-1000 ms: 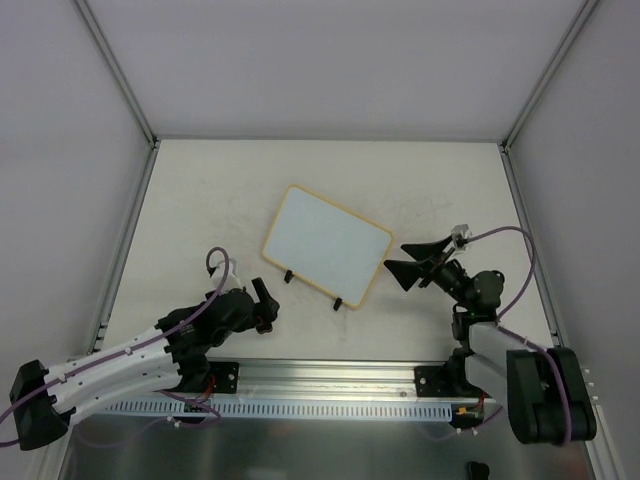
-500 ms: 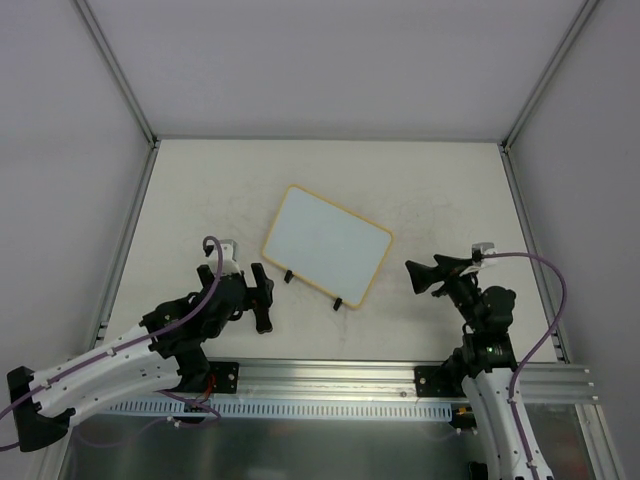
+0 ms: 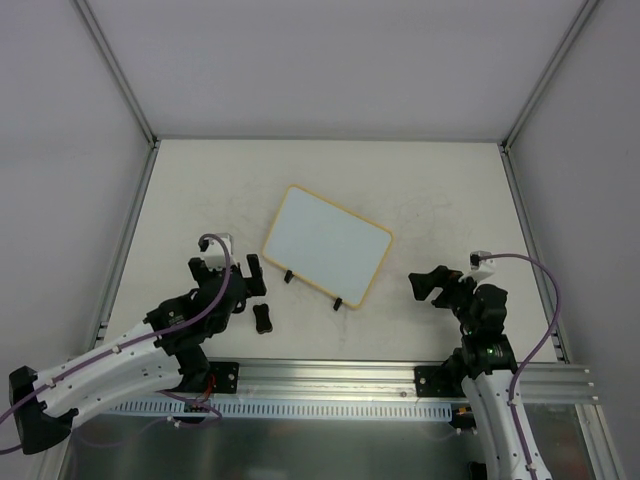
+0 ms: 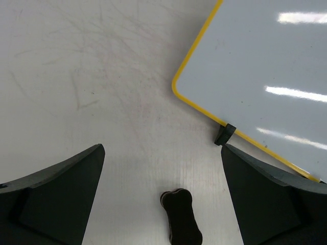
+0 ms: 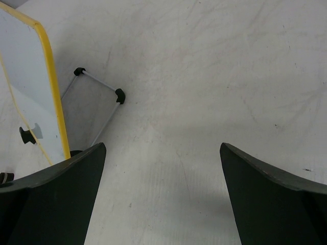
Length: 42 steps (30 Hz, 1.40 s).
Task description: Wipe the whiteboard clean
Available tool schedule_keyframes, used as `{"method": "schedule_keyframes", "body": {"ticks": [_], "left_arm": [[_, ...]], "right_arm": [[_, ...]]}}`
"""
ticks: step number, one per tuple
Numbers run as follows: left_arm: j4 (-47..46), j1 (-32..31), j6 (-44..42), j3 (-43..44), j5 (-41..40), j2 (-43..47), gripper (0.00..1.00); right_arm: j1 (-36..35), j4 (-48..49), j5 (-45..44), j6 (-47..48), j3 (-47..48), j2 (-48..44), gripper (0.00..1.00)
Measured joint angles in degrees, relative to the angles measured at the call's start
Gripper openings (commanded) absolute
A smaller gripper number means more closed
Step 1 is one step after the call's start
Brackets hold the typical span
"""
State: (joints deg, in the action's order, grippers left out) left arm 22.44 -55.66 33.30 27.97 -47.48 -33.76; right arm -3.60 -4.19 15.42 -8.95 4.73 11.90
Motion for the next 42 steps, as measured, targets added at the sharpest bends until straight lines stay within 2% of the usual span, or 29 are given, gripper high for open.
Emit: {"method": "schedule_keyframes", "body": {"ticks": [3,9,13,18,25,42], "left_arm": [[-3.7,5.8,-2.3,0.0,4.5,-2.2,0.99],[-13.9,26.4,-4.9,-3.2,23.7,0.2,0.99],[-17.7,33.6,-3.9,-5.5,31.3,1.0,0.99],[-20.3,35.1,-2.4,-9.1,35.8,0.6,0.99],[-21.0,35.9,-2.1,-15.6,37.9,7.7,0.99],[-21.0,36.3,-1.9,-15.9,38.0,9.3,0.99]], "right_arm": [[0.0,0.0,0.0,0.0,0.0,0.0,0.99],[0.0,0.0,0.0,0.0,0.0,0.0,0.99],[0.0,0.0,0.2,0.0,0.0,0.0,0.99],[0.0,0.0,0.7,0.1,0.0,1.3,0.99],[0.0,0.1,1.5,0.2,0.0,3.3,0.99],[0.0,0.5,1.8,0.2,0.0,2.7,0.99]]}}
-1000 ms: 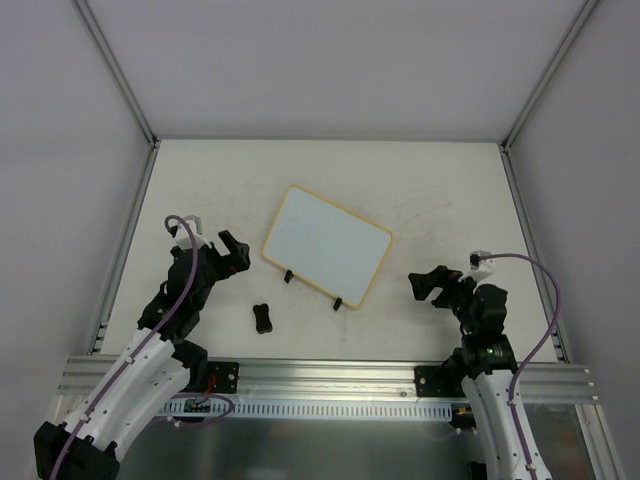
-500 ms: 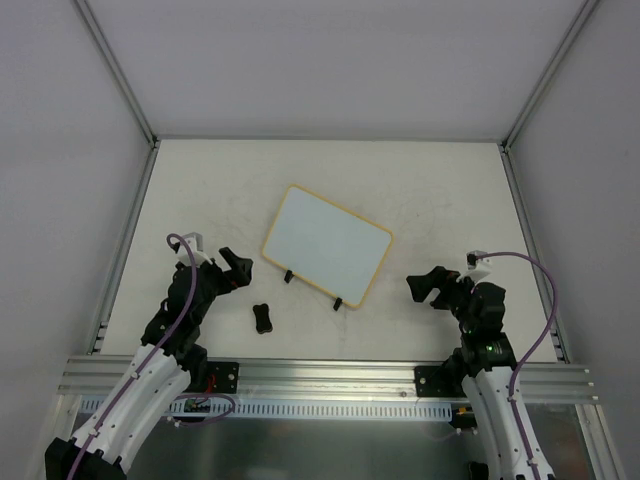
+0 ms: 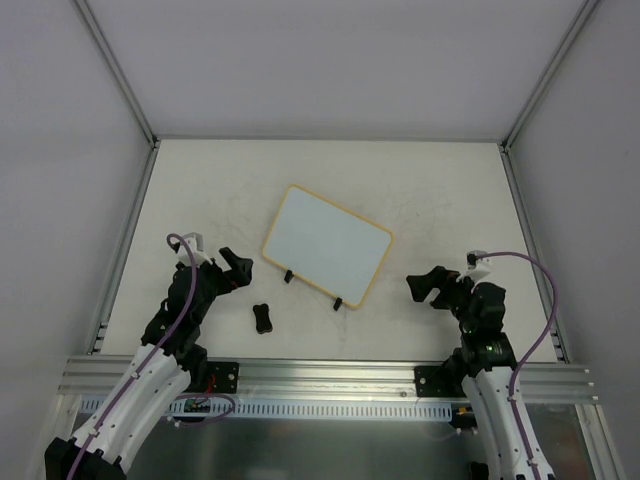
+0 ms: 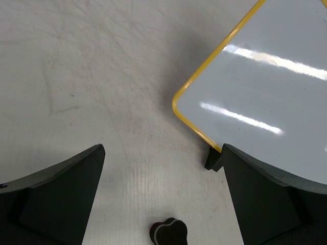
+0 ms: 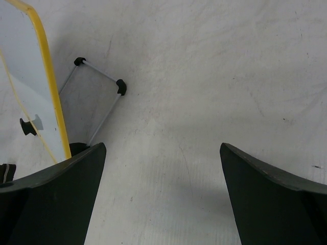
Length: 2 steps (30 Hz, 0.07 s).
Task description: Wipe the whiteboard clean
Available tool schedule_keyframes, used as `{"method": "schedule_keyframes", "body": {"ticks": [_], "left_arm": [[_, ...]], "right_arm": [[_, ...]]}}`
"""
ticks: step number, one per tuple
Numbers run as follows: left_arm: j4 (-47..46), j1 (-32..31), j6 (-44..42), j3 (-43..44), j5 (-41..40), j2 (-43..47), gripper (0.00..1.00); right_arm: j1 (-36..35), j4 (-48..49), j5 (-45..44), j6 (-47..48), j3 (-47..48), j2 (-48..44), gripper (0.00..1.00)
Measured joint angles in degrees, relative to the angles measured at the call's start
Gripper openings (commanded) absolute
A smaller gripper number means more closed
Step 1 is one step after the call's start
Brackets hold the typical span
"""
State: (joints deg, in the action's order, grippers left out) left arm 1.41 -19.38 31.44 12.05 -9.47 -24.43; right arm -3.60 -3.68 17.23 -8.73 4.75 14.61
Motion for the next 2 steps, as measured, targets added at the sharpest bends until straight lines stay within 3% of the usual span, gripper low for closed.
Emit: {"method": "schedule_keyframes", "body": {"ticks": [2], "left_arm": [[0.0,0.0,0.1,0.0,0.0,0.0,0.99]], "right_arm": [[0.0,0.0,0.1,0.0,0.0,-0.1,0.99]]}}
